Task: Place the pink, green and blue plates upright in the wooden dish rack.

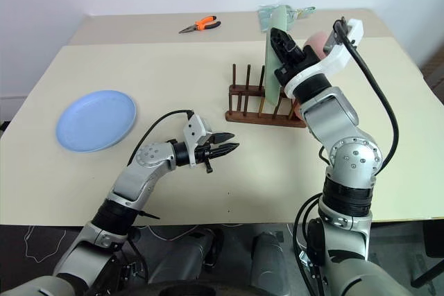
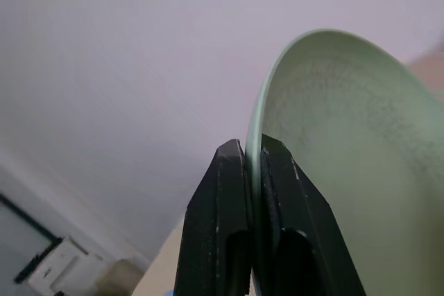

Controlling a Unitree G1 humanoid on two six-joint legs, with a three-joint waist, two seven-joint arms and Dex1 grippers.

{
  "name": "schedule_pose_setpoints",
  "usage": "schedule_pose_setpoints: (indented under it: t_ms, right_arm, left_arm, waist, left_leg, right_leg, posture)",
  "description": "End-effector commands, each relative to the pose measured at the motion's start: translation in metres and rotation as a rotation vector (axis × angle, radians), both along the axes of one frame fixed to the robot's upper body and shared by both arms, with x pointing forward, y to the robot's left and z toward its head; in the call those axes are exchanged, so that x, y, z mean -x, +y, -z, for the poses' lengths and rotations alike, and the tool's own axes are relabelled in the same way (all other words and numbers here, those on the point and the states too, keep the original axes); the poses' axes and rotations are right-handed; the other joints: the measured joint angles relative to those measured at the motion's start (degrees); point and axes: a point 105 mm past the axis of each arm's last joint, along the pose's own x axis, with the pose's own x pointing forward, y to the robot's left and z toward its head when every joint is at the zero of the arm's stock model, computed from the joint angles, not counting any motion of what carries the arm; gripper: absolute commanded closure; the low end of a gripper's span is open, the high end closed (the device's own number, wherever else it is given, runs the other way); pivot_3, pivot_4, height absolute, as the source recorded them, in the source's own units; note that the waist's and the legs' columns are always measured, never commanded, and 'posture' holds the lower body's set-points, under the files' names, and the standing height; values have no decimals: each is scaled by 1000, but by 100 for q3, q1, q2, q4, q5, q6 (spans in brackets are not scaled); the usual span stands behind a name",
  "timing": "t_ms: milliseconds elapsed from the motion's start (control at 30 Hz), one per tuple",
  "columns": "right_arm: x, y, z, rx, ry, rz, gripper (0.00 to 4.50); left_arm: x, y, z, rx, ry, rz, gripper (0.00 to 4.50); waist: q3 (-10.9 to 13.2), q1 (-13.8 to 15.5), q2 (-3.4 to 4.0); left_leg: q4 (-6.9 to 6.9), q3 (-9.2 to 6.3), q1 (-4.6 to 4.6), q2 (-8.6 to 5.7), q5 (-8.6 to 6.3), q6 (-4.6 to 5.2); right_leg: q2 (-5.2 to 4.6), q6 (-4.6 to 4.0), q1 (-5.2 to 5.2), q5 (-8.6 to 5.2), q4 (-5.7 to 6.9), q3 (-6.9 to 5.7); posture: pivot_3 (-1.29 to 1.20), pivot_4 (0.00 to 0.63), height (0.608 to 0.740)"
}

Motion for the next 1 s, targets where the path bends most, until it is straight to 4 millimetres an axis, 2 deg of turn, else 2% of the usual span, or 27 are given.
schedule_pose_setpoints:
  t_ms: [33,167,333,367,433,500,567,633,700,767,900,1000]
  right_arm:
    - [2,-4,-9,49,-51,24,3009]
    - [3,-4,-22,259,-151,84,1028]
    - [6,-10,-39,594,-298,174,1028]
    - [7,-12,-41,662,-321,192,963]
    - [8,-16,-42,813,-359,211,963]
    - [11,-20,-44,1013,-429,256,417]
    - [21,-13,-52,1101,-534,249,0]
    - [35,9,-48,1178,-630,136,0]
    - [47,31,-27,1278,-671,-18,0]
    - [55,46,-5,1349,-695,-134,0]
    - [55,58,14,1366,-707,-192,0]
    - [51,68,25,1364,-715,-229,0]
  left_arm:
    - [2,0,-13,23,-54,5,3156]
    - [1,2,-13,23,-46,-8,3156]
    - [-5,11,-16,62,-6,-50,3156]
    - [-7,14,-19,77,3,-68,2617]
    - [-13,23,-29,117,-6,-115,1809]
    - [-27,42,-41,135,-56,-236,795]
    - [-58,84,-56,99,-162,-526,28]
    - [-83,144,-80,158,-197,-878,28]
    - [-88,198,-95,206,-204,-1155,28]
    - [-82,246,-96,141,-209,-1387,28]
    - [-60,300,-95,95,-175,-1658,28]
    - [-37,317,-80,90,-73,-1752,28]
  waist:
    - [0,-2,0]
    - [0,0,1]
    - [1,2,1]
    - [1,6,0]
    - [2,11,-1]
    - [2,16,-1]
    - [6,13,-9]
    - [12,-1,-16]
    - [15,-62,-25]
    - [5,-127,-40]
    - [9,-116,-51]
    - [8,-114,-67]
  left_leg:
    - [-2,0,0,0,0,0]
    - [-3,1,-1,0,0,0]
    - [-1,6,-1,0,0,0]
    - [1,7,-1,0,0,0]
    - [0,6,-1,0,0,0]
    - [0,6,-3,0,0,0]
    - [2,10,-3,0,-1,0]
    - [4,13,-4,4,0,-1]
    - [4,13,-4,14,-1,-3]
    - [-1,13,-4,13,-4,-1]
    - [8,27,-3,2,-10,-7]
    - [16,27,-3,1,0,-28]
  right_leg:
    - [0,0,0,0,0,0]
    - [0,0,-2,0,0,-2]
    - [-2,1,-2,0,-1,-2]
    - [-1,1,-2,0,-1,-2]
    - [-3,2,-2,-1,-1,-2]
    - [-3,2,-2,-1,-4,-3]
    - [-5,2,-1,-1,-5,-2]
    - [-6,3,-3,0,-3,-2]
    - [-3,4,-5,-1,-2,-1]
    - [-3,10,-3,-4,-5,-3]
    - [-4,23,-2,1,-7,-1]
    - [-3,30,4,6,-11,-1]
  posture:
    - [0,150,719]
    - [0,150,719]
    - [0,150,719]
    - [0,150,719]
    - [0,150,719]
    - [0,150,719]
    - [0,150,719]
    - [0,150,719]
    - [0,150,719]
    - [0,150,719]
    - [0,150,719]
    - [0,150,719]
